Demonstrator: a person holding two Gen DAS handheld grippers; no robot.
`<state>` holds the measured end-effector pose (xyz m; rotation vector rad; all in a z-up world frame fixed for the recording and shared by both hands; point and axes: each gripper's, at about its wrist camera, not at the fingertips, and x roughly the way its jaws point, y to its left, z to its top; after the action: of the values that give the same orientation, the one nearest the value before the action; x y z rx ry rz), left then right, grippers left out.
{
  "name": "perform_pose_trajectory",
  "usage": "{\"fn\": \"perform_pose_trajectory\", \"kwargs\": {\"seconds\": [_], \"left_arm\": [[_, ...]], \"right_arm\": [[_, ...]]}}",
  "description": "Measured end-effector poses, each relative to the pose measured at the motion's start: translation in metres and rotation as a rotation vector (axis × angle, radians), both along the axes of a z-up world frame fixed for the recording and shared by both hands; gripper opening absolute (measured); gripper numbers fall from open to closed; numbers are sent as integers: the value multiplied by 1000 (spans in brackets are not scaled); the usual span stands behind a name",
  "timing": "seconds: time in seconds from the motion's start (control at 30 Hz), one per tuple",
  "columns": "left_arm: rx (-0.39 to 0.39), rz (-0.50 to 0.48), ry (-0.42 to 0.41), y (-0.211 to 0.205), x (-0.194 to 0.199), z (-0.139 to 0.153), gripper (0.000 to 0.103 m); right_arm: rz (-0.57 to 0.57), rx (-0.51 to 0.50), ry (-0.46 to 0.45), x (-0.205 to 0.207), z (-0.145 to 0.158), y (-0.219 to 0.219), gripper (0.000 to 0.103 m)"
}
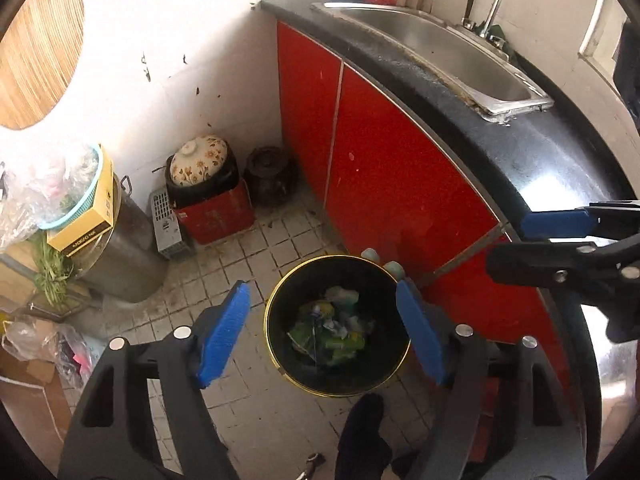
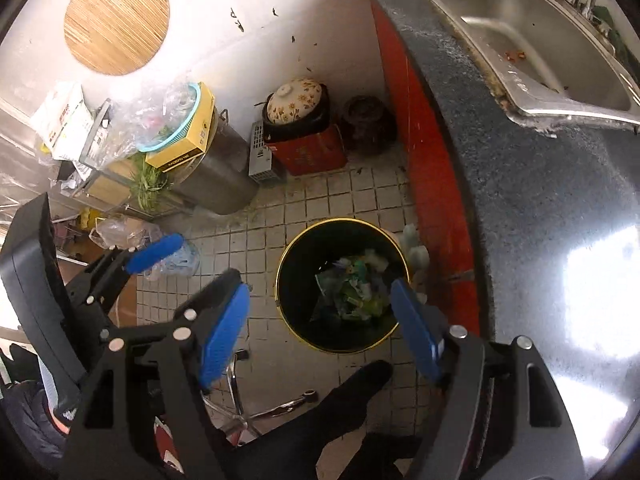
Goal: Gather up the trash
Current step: 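Carry tube and marker to the bin and open both tools, then swing both tools back over the counter toward the last trash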
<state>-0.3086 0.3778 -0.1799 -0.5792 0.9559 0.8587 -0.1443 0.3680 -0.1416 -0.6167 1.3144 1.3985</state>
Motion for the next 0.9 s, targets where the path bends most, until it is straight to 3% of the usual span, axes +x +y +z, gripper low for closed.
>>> {"fn": "perform_pose_trajectory", "kwargs": {"seconds": [0.23, 0.37, 0.5, 0.67, 0.9], "left_arm": [[39, -90, 31, -20, 21, 20, 84], [90, -233, -3, -58, 60, 54, 93], [122, -465, -62, -117, 123, 81, 93], [143, -818, -96, -219, 213, 103, 93], [152, -1238, -138, -373, 292, 123, 93]], "right_arm": [[-106, 56, -21, 32, 31, -52, 72], [-247, 99, -159, 69, 69, -119, 78], [-451, 129, -249, 113, 103, -209, 79], [-762, 78, -384, 160, 128, -350, 81], [-1205, -25, -416, 187, 143, -545, 81]]}}
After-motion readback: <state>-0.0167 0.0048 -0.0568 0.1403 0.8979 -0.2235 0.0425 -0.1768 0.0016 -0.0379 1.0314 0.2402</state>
